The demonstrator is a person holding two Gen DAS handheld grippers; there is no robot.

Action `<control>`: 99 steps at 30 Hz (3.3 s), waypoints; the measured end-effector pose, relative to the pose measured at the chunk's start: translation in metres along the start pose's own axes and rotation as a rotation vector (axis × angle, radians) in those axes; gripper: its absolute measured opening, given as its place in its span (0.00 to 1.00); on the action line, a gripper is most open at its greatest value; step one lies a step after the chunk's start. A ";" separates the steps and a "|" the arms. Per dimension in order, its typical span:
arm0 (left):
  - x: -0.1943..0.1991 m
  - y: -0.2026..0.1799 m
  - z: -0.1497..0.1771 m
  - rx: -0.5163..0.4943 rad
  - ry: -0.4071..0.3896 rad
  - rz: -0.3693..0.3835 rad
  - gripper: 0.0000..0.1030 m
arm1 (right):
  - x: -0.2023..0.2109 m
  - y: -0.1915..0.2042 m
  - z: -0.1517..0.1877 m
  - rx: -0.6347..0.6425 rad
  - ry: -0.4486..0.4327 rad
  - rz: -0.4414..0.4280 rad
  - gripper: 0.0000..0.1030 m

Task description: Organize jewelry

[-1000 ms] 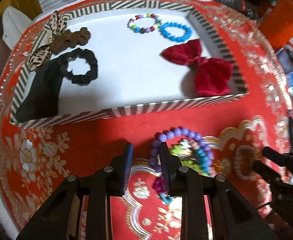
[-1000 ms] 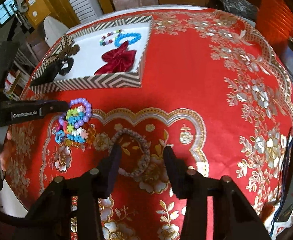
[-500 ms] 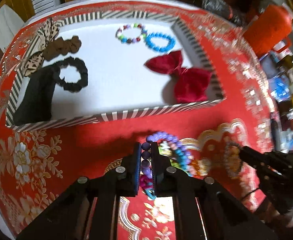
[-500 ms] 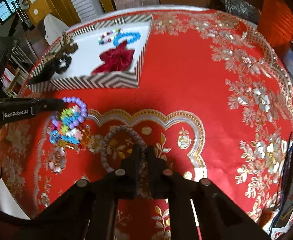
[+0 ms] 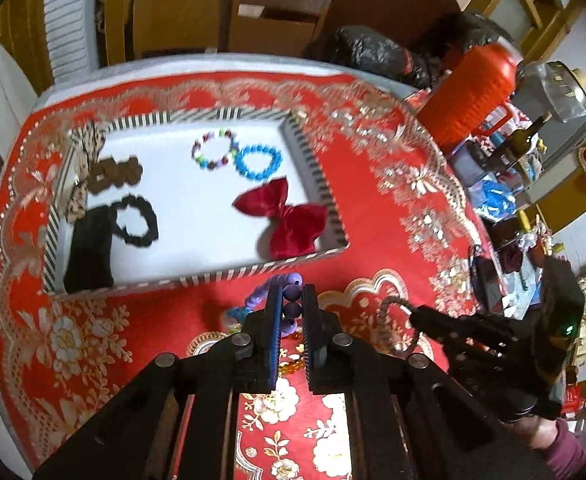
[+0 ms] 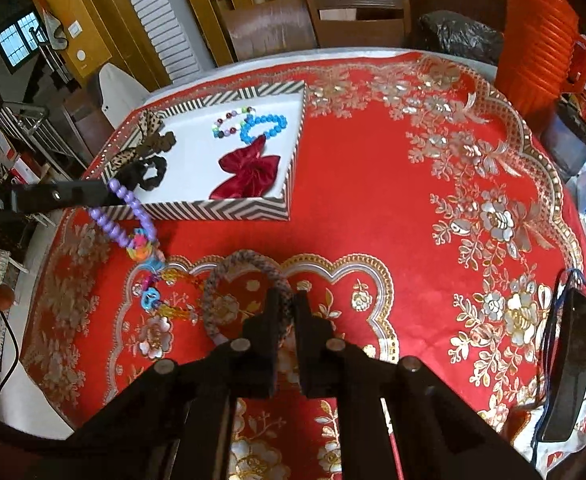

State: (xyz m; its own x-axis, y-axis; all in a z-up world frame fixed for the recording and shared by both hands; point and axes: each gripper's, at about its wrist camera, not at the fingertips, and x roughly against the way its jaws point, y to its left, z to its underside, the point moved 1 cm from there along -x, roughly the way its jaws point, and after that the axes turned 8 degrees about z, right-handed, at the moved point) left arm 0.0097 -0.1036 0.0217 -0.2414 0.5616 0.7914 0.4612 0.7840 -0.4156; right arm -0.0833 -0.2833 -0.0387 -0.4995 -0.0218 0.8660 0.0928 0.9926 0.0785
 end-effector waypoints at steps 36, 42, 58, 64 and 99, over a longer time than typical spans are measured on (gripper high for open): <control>-0.042 0.053 0.041 0.113 0.148 -0.072 0.26 | -0.036 0.033 0.008 0.083 0.119 -0.072 0.25; -0.075 0.041 0.046 -0.031 0.250 -0.115 0.26 | -0.031 0.017 0.014 0.059 0.133 -0.055 0.25; -0.085 0.011 0.037 -0.272 0.306 -0.147 0.26 | -0.030 -0.010 0.020 -0.047 0.151 -0.066 0.25; -0.106 0.006 0.043 -0.384 0.394 -0.175 0.23 | -0.030 -0.010 0.017 -0.047 0.154 -0.065 0.25; -0.130 0.003 0.031 -0.227 0.354 -0.265 0.03 | -0.029 -0.009 0.018 -0.050 0.163 -0.080 0.33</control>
State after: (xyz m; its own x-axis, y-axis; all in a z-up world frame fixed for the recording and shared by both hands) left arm 0.0161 -0.1658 -0.0967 -0.0884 0.1955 0.9767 0.6071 0.7880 -0.1028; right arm -0.0853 -0.2894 -0.0729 -0.3614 -0.1238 0.9242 0.1027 0.9798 0.1714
